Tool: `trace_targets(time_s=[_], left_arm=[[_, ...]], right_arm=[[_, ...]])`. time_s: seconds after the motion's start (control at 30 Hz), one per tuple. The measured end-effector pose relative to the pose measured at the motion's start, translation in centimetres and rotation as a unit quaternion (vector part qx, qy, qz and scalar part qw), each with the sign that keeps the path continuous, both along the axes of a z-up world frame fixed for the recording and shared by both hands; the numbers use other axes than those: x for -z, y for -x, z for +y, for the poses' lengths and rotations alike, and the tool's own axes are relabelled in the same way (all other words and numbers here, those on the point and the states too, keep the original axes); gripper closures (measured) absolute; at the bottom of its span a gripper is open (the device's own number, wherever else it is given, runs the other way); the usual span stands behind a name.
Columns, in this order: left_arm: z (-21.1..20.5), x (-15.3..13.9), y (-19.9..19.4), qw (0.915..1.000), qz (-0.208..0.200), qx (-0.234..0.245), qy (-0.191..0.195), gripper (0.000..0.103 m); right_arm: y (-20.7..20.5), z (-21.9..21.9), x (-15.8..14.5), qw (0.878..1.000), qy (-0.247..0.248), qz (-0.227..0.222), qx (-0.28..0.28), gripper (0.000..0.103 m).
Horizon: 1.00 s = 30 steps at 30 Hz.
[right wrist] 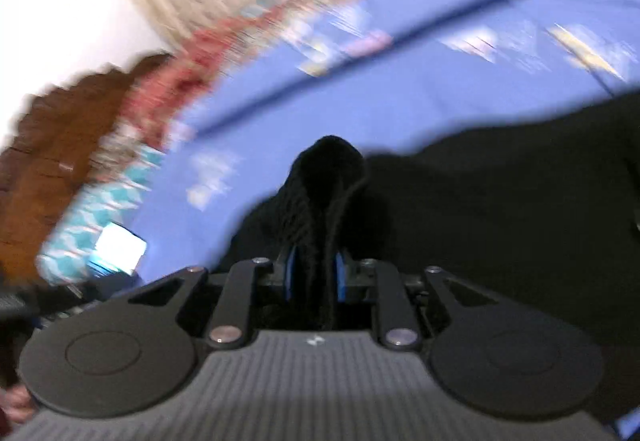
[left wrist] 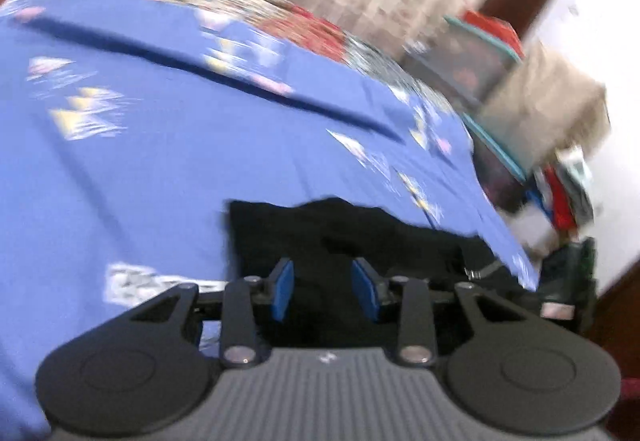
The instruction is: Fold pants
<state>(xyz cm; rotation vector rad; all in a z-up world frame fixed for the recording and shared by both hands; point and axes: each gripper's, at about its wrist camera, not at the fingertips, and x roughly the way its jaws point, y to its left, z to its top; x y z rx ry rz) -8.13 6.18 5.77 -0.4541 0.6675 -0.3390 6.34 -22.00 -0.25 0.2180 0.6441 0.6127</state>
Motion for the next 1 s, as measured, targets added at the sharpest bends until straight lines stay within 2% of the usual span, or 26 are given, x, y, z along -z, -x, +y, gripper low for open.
trace_targets(time_s=[0.03,0.07,0.1,0.2,0.27,0.33,0.4,0.47,0.5,0.57,0.6,0.63,0.73,0.8,0.9,0.97,1.0], left_arm=[[-0.9,0.3,-0.7,0.9999,0.006,0.014,-0.007,0.073],[-2.3,1.0,-1.7,0.9992,0.021,0.03,-0.016,0.078],[-3.2,1.6,-2.2,0.9983,0.033,0.041,-0.023,0.079],[-5.1,2.6,-2.3,0.9965,0.041,0.048,-0.054,0.079],[-5.6,3.3,-2.5,0.9955,0.053,0.043,-0.065,0.079],[-6.0,4.1,-2.8,0.9939,0.069,0.038,-0.077,0.079],[-6.9,4.8,-3.2,0.9902,0.072,0.038,-0.114,0.08],[-7.5,5.1,-3.3,0.9869,0.069,0.045,-0.139,0.079],[-7.7,5.1,-3.4,0.9854,0.067,0.045,-0.15,0.079],[-7.9,4.6,-3.5,0.9833,0.074,0.049,-0.159,0.079],[-7.7,4.0,-3.5,0.9836,0.078,0.049,-0.155,0.079],[-7.6,3.3,-3.7,0.9847,0.078,0.049,-0.148,0.079],[-6.8,0.4,-3.2,0.992,0.052,0.047,-0.105,0.079],[-7.1,-1.2,-3.2,0.9945,0.029,0.053,-0.085,0.079],[-9.2,-2.1,-4.6,0.9933,0.017,0.08,-0.081,0.079],[-11.1,-1.5,-5.9,0.9908,0.027,0.097,-0.09,0.079],[-12.1,-0.7,-6.8,0.9893,0.04,0.105,-0.094,0.079]], right_arm=[[-0.1,-0.1,0.7,1.0,0.026,0.002,0.017,0.065],[0.0,-0.4,1.0,0.999,0.036,-0.006,0.034,0.057],[0.3,-0.6,0.8,0.998,0.033,-0.016,0.043,0.054],[1.3,-1.5,-1.1,0.996,0.019,-0.065,0.049,0.055],[1.9,-1.3,-2.1,0.996,0.02,-0.088,0.02,0.063],[2.2,-1.5,-1.8,0.997,0.019,-0.079,-0.018,0.07],[1.8,-0.8,-0.6,0.997,0.026,-0.056,-0.049,0.074],[0.0,-0.3,2.2,0.997,0.069,-0.003,-0.035,0.076],[-0.5,-0.8,3.0,0.998,0.05,0.002,-0.031,0.076],[-0.9,-1.7,2.5,0.999,0.028,0.016,-0.031,0.076],[-0.8,-2.1,1.8,0.999,0.026,0.011,-0.035,0.071],[-0.5,-2.7,1.1,0.999,0.022,0.0,-0.033,0.071],[0.7,-7.3,-1.3,0.998,-0.019,-0.058,0.014,0.068],[1.1,-12.1,-2.5,0.991,-0.043,-0.094,0.089,0.058],[1.6,-18.8,-2.6,0.967,-0.048,-0.134,0.21,0.044],[1.5,-22.5,-2.0,0.951,-0.06,-0.129,0.275,0.024],[1.3,-24.2,-1.4,0.945,-0.073,-0.122,0.296,0.023]])
